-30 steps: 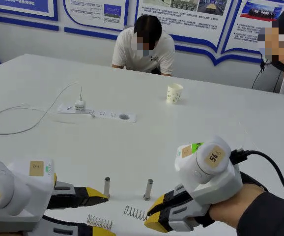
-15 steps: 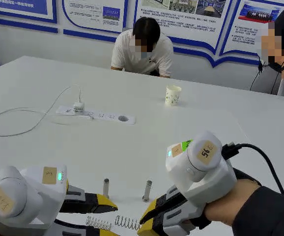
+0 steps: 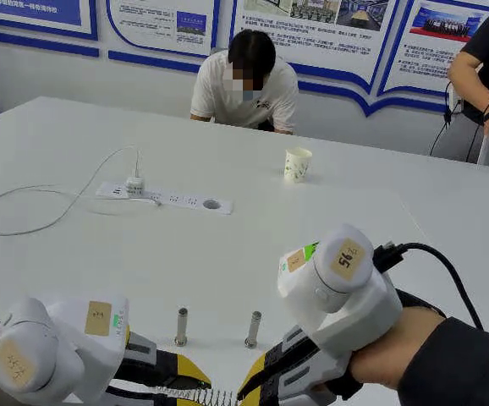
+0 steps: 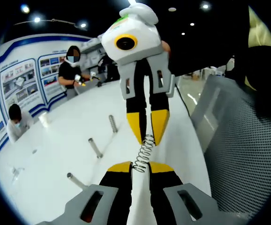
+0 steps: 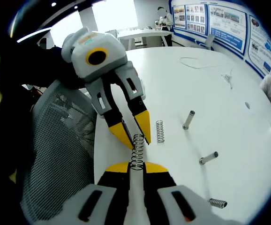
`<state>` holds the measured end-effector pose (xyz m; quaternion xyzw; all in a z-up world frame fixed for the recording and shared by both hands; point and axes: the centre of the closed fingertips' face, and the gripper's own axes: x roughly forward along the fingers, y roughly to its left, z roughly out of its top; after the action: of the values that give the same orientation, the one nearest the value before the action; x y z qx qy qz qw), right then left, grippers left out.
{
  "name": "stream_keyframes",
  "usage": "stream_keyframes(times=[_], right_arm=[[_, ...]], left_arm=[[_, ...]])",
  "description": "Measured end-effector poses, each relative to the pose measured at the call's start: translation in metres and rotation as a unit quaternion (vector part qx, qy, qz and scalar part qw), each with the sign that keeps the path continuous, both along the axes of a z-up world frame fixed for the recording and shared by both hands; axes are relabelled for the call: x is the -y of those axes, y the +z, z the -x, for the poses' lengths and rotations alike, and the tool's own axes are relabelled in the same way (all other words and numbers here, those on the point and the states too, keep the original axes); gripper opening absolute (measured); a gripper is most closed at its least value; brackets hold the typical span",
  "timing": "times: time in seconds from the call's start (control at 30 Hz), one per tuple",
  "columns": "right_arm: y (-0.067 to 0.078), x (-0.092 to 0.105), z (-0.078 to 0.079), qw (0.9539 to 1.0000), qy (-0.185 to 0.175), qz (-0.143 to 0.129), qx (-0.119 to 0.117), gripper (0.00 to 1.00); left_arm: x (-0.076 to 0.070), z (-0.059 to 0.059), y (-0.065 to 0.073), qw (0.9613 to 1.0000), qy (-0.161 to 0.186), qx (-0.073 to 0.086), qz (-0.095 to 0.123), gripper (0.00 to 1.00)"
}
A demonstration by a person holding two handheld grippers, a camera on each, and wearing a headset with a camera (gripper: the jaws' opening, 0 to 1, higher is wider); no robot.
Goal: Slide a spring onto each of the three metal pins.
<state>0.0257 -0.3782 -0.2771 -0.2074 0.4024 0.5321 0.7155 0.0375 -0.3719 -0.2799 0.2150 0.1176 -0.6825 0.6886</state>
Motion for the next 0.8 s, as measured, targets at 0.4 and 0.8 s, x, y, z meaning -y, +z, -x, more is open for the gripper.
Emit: stream_keyframes(times=[0.4,0.8], right_arm=[[0.032,-0.014,-0.011,0.9975,-0.01,-0.047,0.051,0.11],[0.05,-0.033,-0.019,0.9918,-0.012,-0.086,0.093,0.11]], left_arm=[[-0.001,-0.006,0.004,0.9996,0.022,-0.011,0.011,0.11],[0.001,-0.006,0.012,0.9985,0.033,-0.029,0.033,0.11]])
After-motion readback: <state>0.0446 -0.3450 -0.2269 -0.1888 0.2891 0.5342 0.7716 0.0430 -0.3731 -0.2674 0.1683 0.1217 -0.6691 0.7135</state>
